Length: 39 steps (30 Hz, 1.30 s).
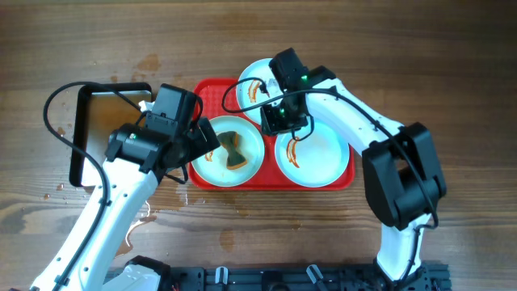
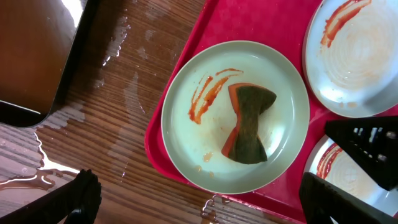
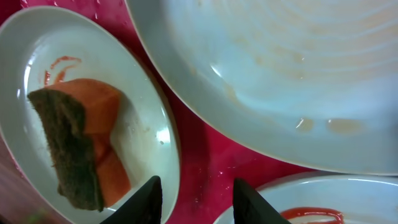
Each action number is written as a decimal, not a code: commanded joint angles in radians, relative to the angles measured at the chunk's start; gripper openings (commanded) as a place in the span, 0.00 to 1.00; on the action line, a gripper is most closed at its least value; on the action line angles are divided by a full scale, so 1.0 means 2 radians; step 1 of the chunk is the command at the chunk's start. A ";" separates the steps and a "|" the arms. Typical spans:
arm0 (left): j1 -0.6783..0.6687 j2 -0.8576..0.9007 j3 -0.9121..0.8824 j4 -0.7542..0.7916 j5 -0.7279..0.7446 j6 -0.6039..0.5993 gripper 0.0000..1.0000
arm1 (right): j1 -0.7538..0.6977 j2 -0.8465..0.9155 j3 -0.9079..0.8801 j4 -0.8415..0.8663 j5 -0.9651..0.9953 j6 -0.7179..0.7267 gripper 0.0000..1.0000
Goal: Clean dirty plates on tray and stack at the side
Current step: 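Reach the right gripper to the left plate's rim and grip it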
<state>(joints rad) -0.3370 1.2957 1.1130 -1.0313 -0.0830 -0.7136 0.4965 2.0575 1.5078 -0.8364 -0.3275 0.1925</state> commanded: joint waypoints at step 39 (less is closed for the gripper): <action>0.004 0.049 0.000 0.003 0.038 -0.002 1.00 | 0.036 0.040 -0.018 0.049 0.054 -0.016 0.11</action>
<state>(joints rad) -0.3370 1.3640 1.1130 -1.0294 -0.0601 -0.7132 0.5674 2.1174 1.4803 -0.7509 -0.2462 0.1677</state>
